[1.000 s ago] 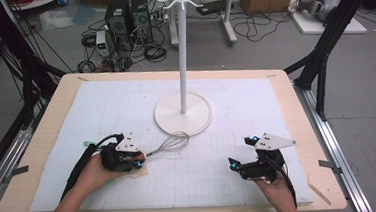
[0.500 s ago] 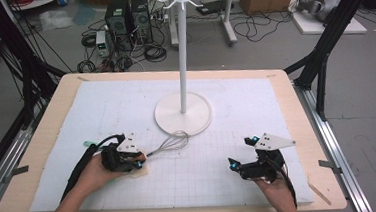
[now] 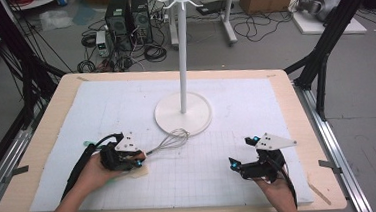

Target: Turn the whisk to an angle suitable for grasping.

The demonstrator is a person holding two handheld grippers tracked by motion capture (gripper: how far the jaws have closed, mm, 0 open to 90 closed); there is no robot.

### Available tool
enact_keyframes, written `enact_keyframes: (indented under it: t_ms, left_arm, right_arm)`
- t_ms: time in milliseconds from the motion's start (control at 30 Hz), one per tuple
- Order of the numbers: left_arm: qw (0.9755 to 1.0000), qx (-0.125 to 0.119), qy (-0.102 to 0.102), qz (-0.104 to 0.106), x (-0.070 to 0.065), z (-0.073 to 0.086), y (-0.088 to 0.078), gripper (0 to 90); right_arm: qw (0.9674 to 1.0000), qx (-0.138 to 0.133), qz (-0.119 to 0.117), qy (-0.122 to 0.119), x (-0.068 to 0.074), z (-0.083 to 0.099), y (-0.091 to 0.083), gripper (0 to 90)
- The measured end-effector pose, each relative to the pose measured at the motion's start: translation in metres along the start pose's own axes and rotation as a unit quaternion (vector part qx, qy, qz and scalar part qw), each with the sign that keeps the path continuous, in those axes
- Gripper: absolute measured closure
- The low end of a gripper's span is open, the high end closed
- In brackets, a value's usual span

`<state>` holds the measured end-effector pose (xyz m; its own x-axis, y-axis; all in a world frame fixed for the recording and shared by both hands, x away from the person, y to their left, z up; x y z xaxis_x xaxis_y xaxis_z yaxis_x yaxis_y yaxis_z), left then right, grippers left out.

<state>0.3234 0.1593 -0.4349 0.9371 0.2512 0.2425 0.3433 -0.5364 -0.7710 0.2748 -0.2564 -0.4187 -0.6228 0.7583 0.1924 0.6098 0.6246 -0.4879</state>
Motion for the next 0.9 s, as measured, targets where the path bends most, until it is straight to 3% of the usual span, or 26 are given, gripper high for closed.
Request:
enact_keyframes:
  t_ms: [500, 900]
  left_arm:
    - [0.9998, -0.019, -0.005, 0.001, 0.001, -0.001, -0.008, 69.2]
    - [0.9994, -0.032, 0.004, 0.01, -0.002, -0.009, -0.013, 69.1]
  right_arm:
    - [1.0, 0.004, -0.004, 0.0, 0.001, 0.0, 0.001, 8.1]
    - [1.0, 0.001, -0.004, -0.003, 0.001, 0.0, 0.001, 8.1]
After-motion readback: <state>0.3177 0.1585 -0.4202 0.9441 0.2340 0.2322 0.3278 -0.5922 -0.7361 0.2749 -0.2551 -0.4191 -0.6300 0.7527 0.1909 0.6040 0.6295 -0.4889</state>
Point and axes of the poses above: each handheld gripper's, and its own axes: y roughly forward along the jaws, z roughly out of its underside, x roughly to its left, the point moved 2 cm from there along y, roughly forward along the jaws, and after that the axes turned 11 degrees about y, right-handed, at the moved point
